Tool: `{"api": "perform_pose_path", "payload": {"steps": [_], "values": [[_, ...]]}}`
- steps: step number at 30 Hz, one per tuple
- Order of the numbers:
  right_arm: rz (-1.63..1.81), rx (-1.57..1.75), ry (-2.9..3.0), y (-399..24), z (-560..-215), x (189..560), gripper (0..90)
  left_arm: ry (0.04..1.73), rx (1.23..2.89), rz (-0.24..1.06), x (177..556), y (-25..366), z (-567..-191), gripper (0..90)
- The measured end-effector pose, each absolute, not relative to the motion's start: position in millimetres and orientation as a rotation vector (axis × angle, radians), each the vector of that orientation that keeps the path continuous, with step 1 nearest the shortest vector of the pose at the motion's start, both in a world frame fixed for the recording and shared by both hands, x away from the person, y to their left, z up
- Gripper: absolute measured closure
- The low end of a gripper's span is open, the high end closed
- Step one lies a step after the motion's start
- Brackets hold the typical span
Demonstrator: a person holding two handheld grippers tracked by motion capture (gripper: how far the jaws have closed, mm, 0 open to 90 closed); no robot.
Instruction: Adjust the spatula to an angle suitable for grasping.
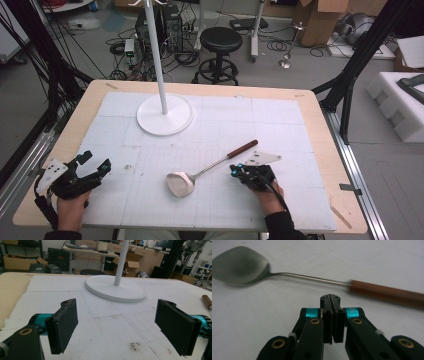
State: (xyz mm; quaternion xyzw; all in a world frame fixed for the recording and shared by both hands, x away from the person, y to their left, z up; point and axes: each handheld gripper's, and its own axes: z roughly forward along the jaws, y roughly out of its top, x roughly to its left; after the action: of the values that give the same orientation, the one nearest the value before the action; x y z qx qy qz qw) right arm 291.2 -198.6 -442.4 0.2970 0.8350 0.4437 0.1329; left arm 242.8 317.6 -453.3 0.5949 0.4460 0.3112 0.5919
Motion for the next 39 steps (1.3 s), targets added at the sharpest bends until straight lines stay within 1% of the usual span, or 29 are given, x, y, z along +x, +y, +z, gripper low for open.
{"api": "perform_pose_path", "payload": {"steps": [1, 2, 3, 4, 5, 6, 8, 19, 21, 23, 24, 25, 26, 27, 29, 30, 31, 34, 39], "values": [[1.285, 0.835, 2.447, -188, -441, 292, 89.8, 1.039, 1.384, 0.724, 243, 318, -453, 18.8], [1.285, 0.835, 2.447, -188, -441, 292, 89.8, 1.039, 1.384, 0.724, 243, 318, -453, 18.8], [1.277, 0.780, 2.494, -169, -440, 294, 89.8, 1.039, 1.384, 0.721, 243, 318, -453, 18.8], [1.277, 0.780, 2.494, -169, -440, 294, 89.8, 1.039, 1.383, 0.720, 243, 318, -453, 18.8], [1.237, 0.759, 2.535, -153, -440, 297, 89.8, 1.040, 1.383, 0.720, 243, 318, -453, 18.8], [1.237, 0.759, 2.535, -153, -440, 297, 89.8, 1.039, 1.384, 0.721, 243, 318, -453, 18.8], [1.185, 0.756, 2.575, -138, -445, 302, 89.9, 1.038, 1.383, 0.720, 243, 318, -453, 18.8], [1.201, 0.802, 2.531, -127, -447, 314, 89.8, 1.042, 1.382, 0.717, 243, 318, -453, 18.8], [1.218, 0.806, 2.515, -131, -445, 316, 89.9, 1.042, 1.381, 0.718, 243, 318, -453, 18.9], [1.274, 0.928, 2.386, -156, -435, 332, 89.9, 1.041, 1.382, 0.718, 243, 318, -453, 18.9], [1.274, 0.928, 2.386, -156, -435, 332, 89.9, 1.041, 1.383, 0.718, 243, 318, -453, 18.9], [1.258, 0.969, 2.327, -168, -432, 340, 89.9, 1.042, 1.382, 0.717, 243, 318, -453, 18.9], [1.235, 1.083, 2.218, -190, -426, 355, 89.9, 1.043, 1.383, 0.717, 243, 318, -453, 18.8], [1.235, 1.083, 2.218, -190, -426, 355, 89.9, 1.042, 1.380, 0.716, 243, 318, -453, 18.8], [1.117, 1.200, 2.079, -226, -421, 383, 89.9, 1.043, 1.381, 0.716, 243, 318, -453, 18.9], [1.117, 1.200, 2.079, -226, -421, 383, 89.9, 1.043, 1.381, 0.715, 243, 318, -453, 18.9], [1.052, 1.268, 2.049, -243, -423, 397, 89.8, 1.043, 1.380, 0.716, 243, 318, -453, 18.9], [1.003, 1.321, 2.023, -257, -427, 412, 89.9, 1.038, 1.383, 0.719, 243, 318, -453, 19.0], [0.972, 1.340, 2.057, -259, -435, 427, 89.8, 1.031, 1.384, 0.718, 243, 318, -453, 19.0]]}}
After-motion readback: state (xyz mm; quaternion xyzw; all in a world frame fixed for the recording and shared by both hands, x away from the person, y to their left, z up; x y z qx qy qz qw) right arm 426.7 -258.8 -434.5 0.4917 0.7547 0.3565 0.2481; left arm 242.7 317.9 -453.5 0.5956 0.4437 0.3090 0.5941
